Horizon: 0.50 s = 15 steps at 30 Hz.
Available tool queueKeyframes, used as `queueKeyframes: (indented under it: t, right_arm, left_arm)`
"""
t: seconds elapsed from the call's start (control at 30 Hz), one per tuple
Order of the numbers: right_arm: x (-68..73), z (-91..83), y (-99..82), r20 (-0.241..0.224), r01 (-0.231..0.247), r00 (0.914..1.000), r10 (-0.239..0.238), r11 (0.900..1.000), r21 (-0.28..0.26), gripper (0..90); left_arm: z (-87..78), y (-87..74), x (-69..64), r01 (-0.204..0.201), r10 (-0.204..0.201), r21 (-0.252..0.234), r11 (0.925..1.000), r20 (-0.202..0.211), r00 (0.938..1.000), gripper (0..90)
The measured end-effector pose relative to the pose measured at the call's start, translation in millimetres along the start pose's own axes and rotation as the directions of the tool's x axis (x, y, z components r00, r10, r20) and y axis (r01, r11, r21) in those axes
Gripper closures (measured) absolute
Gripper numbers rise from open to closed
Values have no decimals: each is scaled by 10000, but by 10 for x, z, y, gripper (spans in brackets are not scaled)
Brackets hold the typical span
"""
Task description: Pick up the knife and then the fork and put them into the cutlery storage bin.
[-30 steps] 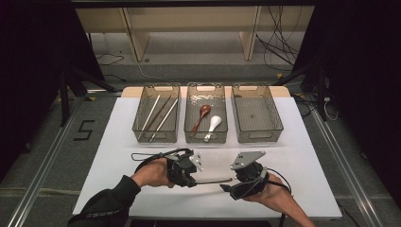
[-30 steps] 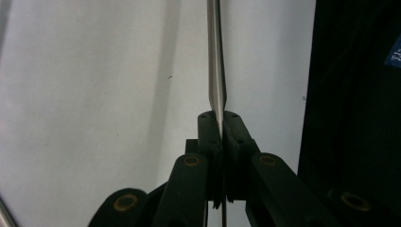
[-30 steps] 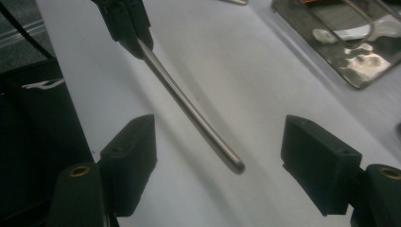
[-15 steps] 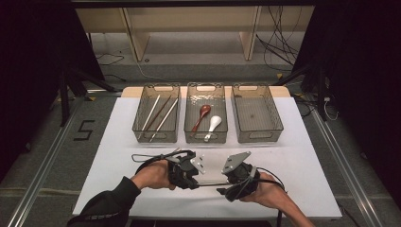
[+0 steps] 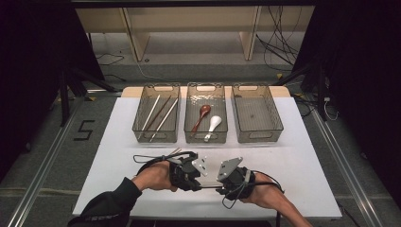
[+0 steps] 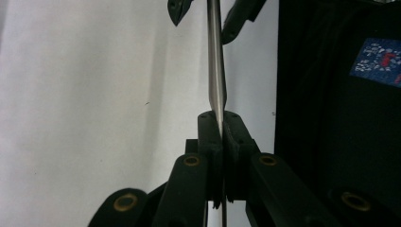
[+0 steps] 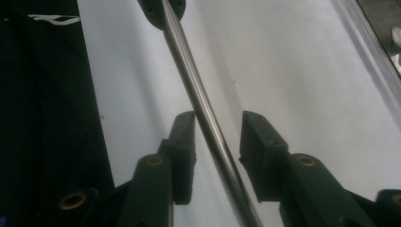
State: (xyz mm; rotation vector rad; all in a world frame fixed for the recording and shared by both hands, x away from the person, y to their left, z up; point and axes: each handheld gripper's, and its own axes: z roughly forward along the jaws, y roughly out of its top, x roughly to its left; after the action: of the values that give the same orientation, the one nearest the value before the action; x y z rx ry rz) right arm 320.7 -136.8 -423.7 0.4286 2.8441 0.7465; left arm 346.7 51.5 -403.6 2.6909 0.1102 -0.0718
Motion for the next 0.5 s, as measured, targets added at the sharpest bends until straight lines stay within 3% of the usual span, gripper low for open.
queueKeyframes:
  t: [0.27, 0.5]
  right_arm:
    - [62, 17, -1, -202, 1007, 9947, -1006, 9949, 76, 777]
    - [118, 11, -11, -633, 2036, 9772, -2028, 9790, 63, 836]
  left_arm:
    - [16, 4, -13, -207, 205, 106, 9997, 207, 9996, 871]
    - [20, -10, -17, -405, 401, 80, 9991, 505, 9979, 856]
